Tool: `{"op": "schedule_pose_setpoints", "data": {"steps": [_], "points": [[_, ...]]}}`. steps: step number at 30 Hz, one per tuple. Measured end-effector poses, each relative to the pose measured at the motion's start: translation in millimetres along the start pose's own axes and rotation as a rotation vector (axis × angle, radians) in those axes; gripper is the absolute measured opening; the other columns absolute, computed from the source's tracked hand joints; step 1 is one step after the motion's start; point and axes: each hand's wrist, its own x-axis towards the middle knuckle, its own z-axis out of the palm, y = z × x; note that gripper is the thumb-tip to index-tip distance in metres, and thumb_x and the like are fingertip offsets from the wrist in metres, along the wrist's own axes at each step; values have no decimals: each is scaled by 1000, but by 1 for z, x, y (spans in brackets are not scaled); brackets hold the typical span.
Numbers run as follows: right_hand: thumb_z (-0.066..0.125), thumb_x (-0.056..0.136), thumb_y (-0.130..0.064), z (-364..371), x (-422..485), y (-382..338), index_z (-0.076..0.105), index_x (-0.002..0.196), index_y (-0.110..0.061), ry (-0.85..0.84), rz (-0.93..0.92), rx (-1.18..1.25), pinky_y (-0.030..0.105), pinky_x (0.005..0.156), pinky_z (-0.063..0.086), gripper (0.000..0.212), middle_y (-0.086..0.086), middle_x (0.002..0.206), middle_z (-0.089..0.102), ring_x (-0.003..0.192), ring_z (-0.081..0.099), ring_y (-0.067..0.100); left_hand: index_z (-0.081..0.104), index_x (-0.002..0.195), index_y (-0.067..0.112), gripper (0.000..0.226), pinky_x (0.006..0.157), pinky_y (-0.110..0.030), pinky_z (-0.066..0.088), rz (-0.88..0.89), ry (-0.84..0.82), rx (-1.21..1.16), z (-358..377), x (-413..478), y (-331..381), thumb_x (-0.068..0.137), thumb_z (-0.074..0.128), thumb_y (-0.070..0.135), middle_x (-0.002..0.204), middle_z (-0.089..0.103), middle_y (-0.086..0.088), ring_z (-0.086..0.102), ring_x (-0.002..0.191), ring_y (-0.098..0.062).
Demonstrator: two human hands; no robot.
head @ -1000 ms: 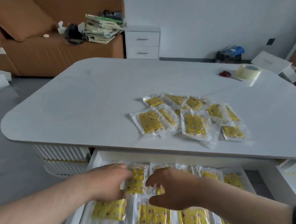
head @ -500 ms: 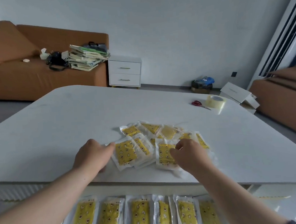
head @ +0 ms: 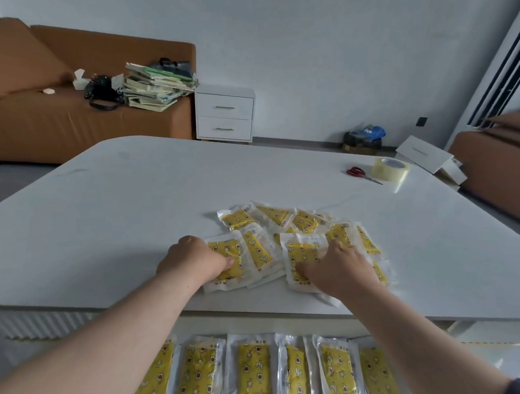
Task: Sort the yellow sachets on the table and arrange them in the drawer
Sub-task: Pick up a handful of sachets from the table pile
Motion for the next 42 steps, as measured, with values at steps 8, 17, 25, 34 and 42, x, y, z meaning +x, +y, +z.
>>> {"op": "schedule_pose_setpoints", "data": {"steps": [8, 17, 25, 34, 42], "points": [[70, 77, -52, 0, 8, 3, 45, 123, -8, -19, 120, 172, 26, 62, 42, 69, 4, 100, 60, 88, 60, 21, 42, 116, 0, 71, 73, -33, 46, -34, -52, -262, -5, 3, 3, 64, 88, 15, 102, 55, -12, 55, 91, -28], [76, 76, -25, -3, 10, 8, 51, 122, -12, 0, 148, 487, 28, 60, 51, 54, -1, 90, 56, 79, 62, 19, 63, 93, 0, 35, 80, -35, 55, 6, -157, -387, -4, 6, 1, 64, 82, -3, 95, 67, -16, 64, 88, -29], [74, 79, -1, -12, 21, 24, 69, 92, -10, 46, 172, 1038, 47, 75, 61, 17, 11, 83, 73, 75, 72, 30, 68, 90, 1, 27, 83, -48, 56, -24, -249, -533, -13, 10, -4, 67, 76, -10, 93, 71, -19, 68, 87, -36], [64, 86, -1, -29, 25, 39, 64, 81, -14, 139, 200, 1398, 33, 60, 53, 14, 10, 81, 70, 68, 68, 27, 65, 93, -2, 15, 59, -40, 58, -95, -357, -799, -25, 8, -3, 85, 60, -12, 82, 70, -18, 69, 67, -29], [62, 87, 0, -36, 27, 59, 66, 89, -12, 132, 193, 1402, 47, 83, 57, 13, 13, 91, 73, 83, 71, 33, 62, 100, 3, 23, 63, -32, 50, -74, -179, -885, 9, 17, 40, 80, 68, -8, 94, 67, -14, 64, 78, -28]]}}
